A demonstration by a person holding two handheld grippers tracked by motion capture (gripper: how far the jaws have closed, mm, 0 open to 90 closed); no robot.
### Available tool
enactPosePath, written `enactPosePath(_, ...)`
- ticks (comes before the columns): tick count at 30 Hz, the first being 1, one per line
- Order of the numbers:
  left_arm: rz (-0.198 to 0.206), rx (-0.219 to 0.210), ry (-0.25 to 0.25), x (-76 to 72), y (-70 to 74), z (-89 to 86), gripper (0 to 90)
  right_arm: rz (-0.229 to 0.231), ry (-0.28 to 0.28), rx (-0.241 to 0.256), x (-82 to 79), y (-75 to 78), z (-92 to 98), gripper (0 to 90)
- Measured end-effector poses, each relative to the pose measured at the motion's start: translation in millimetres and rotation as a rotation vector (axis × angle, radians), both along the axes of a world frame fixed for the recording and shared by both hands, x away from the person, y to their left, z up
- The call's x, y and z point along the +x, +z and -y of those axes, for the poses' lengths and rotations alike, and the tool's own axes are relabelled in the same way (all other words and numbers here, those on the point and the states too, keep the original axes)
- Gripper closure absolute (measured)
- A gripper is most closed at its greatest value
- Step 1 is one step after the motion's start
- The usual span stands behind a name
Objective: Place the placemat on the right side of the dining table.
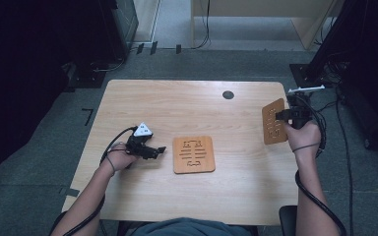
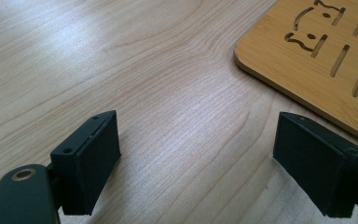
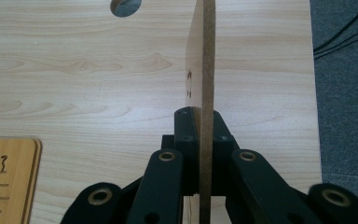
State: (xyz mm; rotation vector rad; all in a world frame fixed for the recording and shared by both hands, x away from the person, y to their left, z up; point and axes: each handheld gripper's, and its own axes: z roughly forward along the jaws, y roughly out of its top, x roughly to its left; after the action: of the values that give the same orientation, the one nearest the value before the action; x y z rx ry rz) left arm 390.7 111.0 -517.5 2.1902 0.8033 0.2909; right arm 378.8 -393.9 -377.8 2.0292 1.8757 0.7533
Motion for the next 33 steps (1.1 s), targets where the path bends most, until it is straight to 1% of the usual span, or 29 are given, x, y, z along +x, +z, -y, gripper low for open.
enactPosePath(6,0.000,0.000,0.001,0.1,-0.1,0.4,13.7,-0.004,0.003,-0.014,4.3,-1.7,-3.0,87.4)
enactPosePath(14,-0.001,0.001,0.001,0.2,0.0,0.6,13.7,-0.024,0.009,-0.037,13.2,-3.9,-7.5,87.4)
enactPosePath(16,-0.001,0.000,0.001,0.3,0.1,0.7,13.7,-0.038,0.009,-0.051,18.5,-4.2,-9.3,87.4)
enactPosePath(20,-0.001,0.001,0.001,0.3,0.0,0.9,13.7,-0.052,0.019,-0.050,23.2,-5.4,-11.7,87.4)
enactPosePath(23,-0.001,0.000,0.001,0.4,0.0,0.9,13.7,-0.066,0.023,-0.068,28.4,-5.7,-15.7,87.4)
enactPosePath(25,0.000,0.001,0.001,0.4,0.0,1.1,13.7,-0.074,0.024,-0.068,29.9,-5.4,-16.3,87.4)
enactPosePath(26,-0.001,0.001,0.001,0.5,0.0,1.2,13.7,-0.095,0.028,-0.069,33.6,-5.3,-16.9,87.4)
enactPosePath(27,-0.001,0.001,0.001,0.5,0.0,1.2,13.7,-0.095,0.028,-0.069,33.6,-5.3,-16.9,87.4)
enactPosePath(28,-0.001,0.000,0.002,0.7,0.0,1.3,13.7,-0.114,0.030,-0.069,36.6,-5.6,-17.6,87.4)
enactPosePath(31,-0.002,-0.002,0.001,0.9,0.0,1.2,13.7,-0.124,0.029,-0.065,39.4,-6.7,-17.4,87.1)
enactPosePath(33,-0.003,-0.002,0.000,1.1,0.1,1.1,13.7,-0.134,0.026,-0.066,43.3,-10.9,-15.9,86.6)
